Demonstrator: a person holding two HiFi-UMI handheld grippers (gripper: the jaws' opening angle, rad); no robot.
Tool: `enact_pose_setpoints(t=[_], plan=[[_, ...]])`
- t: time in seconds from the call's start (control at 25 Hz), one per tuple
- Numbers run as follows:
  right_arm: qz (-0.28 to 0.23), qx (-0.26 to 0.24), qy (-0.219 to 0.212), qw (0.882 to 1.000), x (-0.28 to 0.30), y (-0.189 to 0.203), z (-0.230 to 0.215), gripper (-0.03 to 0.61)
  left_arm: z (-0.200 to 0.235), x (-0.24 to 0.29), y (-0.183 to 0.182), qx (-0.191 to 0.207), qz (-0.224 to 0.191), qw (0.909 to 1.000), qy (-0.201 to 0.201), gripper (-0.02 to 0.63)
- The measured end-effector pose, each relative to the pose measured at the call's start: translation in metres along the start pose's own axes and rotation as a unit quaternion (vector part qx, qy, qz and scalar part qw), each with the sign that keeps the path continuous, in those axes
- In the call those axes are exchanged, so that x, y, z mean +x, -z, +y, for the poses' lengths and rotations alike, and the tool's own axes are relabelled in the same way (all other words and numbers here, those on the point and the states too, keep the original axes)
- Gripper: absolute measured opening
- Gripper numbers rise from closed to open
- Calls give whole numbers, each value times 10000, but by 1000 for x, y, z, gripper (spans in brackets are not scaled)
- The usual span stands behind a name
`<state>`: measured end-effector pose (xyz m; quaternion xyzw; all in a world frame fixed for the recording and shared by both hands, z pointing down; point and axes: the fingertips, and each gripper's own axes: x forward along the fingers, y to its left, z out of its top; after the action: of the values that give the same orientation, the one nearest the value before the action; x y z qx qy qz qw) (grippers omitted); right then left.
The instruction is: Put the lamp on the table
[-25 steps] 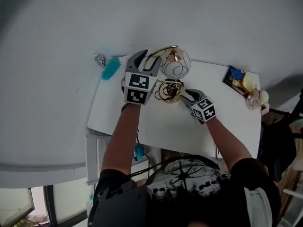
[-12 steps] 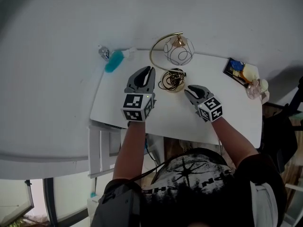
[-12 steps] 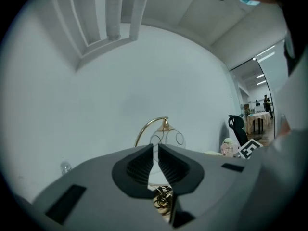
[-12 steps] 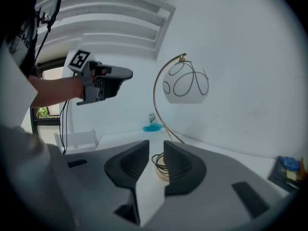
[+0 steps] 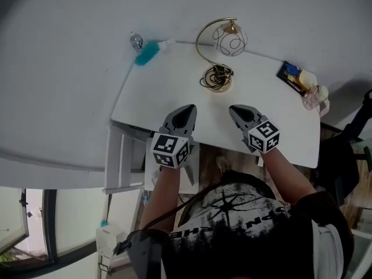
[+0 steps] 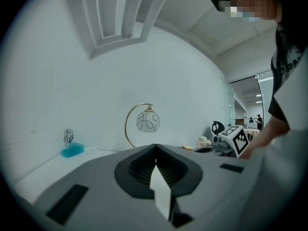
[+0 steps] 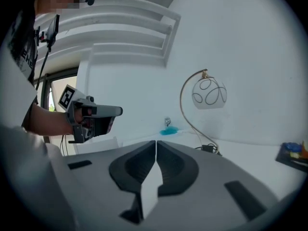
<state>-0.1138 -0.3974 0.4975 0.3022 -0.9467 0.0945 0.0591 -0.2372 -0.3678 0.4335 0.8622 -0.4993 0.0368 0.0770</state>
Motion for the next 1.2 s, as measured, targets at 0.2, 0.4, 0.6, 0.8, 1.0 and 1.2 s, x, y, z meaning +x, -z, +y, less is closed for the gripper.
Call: enact_pose_setpoints(t=[0.2, 0.4, 0.6, 0.8, 1.0, 1.2], plan=[[-52, -42, -265, 9996, -22, 4, 56, 20, -13, -49, 20, -21, 178, 9998, -2, 15], [-133, -64, -453, 9989, -36, 4, 97, 20, -25, -93, 30, -16, 235, 9997, -45, 15], [-205, -361, -576, 9975, -43, -4, 128, 18, -35, -119, 31, 22, 257, 9997, -31, 15], [-165, -621, -769, 9950, -43, -5, 162, 18, -44, -139, 30, 42, 185, 9998, 22, 14], [-93, -773, -845, 9934, -46, -4, 180, 18, -49, -152, 32, -30, 156, 9999, 57, 14], [-40, -754, -870, 9933, -51, 4, 185, 18, -57, -157, 31, 54, 162, 9998, 66, 14]])
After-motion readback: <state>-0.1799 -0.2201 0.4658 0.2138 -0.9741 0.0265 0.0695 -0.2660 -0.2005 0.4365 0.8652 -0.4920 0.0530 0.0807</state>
